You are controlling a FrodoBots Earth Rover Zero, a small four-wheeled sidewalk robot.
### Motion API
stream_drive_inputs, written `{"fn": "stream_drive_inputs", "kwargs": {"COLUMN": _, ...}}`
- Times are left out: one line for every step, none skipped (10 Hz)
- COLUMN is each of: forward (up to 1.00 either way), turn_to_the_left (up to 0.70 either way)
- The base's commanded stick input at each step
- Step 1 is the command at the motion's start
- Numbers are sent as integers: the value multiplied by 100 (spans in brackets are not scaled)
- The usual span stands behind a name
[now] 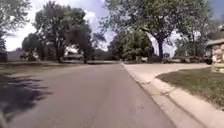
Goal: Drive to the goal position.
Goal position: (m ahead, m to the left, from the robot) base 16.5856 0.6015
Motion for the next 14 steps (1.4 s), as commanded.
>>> {"fn": "stream_drive_inputs", "kwargs": {"forward": 70, "turn_to_the_left": 0}}
{"fn": "stream_drive_inputs", "kwargs": {"forward": 70, "turn_to_the_left": 0}}
{"fn": "stream_drive_inputs", "kwargs": {"forward": 70, "turn_to_the_left": 0}}
{"fn": "stream_drive_inputs", "kwargs": {"forward": 70, "turn_to_the_left": 0}}
{"fn": "stream_drive_inputs", "kwargs": {"forward": 70, "turn_to_the_left": 0}}
{"fn": "stream_drive_inputs", "kwargs": {"forward": 70, "turn_to_the_left": 0}}
{"fn": "stream_drive_inputs", "kwargs": {"forward": 70, "turn_to_the_left": 0}}
{"fn": "stream_drive_inputs", "kwargs": {"forward": 70, "turn_to_the_left": 0}}
{"fn": "stream_drive_inputs", "kwargs": {"forward": 70, "turn_to_the_left": 0}}
{"fn": "stream_drive_inputs", "kwargs": {"forward": 70, "turn_to_the_left": 0}}
{"fn": "stream_drive_inputs", "kwargs": {"forward": 70, "turn_to_the_left": 0}}
{"fn": "stream_drive_inputs", "kwargs": {"forward": 70, "turn_to_the_left": 0}}
{"fn": "stream_drive_inputs", "kwargs": {"forward": 70, "turn_to_the_left": 0}}
{"fn": "stream_drive_inputs", "kwargs": {"forward": 70, "turn_to_the_left": 0}}
